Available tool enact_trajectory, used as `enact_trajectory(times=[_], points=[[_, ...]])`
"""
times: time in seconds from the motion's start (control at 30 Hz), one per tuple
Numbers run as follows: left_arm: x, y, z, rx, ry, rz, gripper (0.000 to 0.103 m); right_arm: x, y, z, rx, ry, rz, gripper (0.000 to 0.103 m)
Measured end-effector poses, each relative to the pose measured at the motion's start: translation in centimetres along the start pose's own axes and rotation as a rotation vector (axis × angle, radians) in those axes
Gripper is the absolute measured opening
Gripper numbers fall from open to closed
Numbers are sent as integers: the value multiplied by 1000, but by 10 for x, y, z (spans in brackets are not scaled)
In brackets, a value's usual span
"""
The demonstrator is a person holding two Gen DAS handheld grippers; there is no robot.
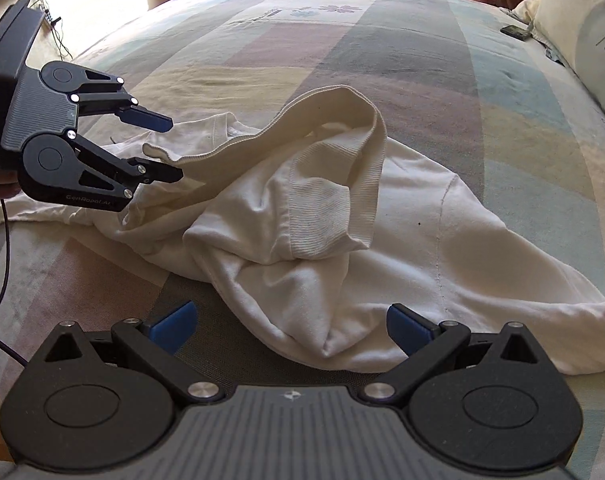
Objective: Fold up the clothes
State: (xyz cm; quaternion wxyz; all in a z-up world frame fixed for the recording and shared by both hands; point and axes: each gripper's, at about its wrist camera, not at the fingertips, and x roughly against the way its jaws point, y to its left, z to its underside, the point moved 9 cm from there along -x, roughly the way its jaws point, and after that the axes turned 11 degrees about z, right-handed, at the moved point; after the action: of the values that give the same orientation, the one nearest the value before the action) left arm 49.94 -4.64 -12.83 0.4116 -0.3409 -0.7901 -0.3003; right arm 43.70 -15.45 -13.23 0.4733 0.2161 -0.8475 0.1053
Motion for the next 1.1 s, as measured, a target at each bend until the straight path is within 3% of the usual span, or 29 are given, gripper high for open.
enact_trajectory(times=[0.13, 0.27, 0.4, 0.53, 0.67, 0.7, 0.83, 0.97, 1.1], points=[[-8, 0, 2, 8, 25, 39, 49, -7, -17, -14, -121, 10, -72, 103], [-9, 6, 5, 91, 19, 110, 49, -24, -30, -26, -250, 48, -185, 102], [-13, 23, 12, 129, 32, 71, 49, -36, -27, -29, -301, 94, -273, 101], [-9, 31, 12, 177, -2, 112, 49, -22, -17, -40, -328, 42, -337, 99], [-15, 18, 8, 108, -18, 159, 48, -25, -14, -38, -408, 62, -365, 96], [-16, 14, 7, 88, -25, 165, 47, -29, -14, -35, -429, 78, -368, 91], [-17, 11, 2, 92, -68, 200, 27, -35, -20, -24, -523, 84, -354, 77], [-22, 19, 2, 148, -77, 229, 18, -38, -29, -27, -577, 51, -291, 60], [-15, 25, 1, 169, -98, 227, 11, -46, -32, -25, -530, 54, -178, 29]])
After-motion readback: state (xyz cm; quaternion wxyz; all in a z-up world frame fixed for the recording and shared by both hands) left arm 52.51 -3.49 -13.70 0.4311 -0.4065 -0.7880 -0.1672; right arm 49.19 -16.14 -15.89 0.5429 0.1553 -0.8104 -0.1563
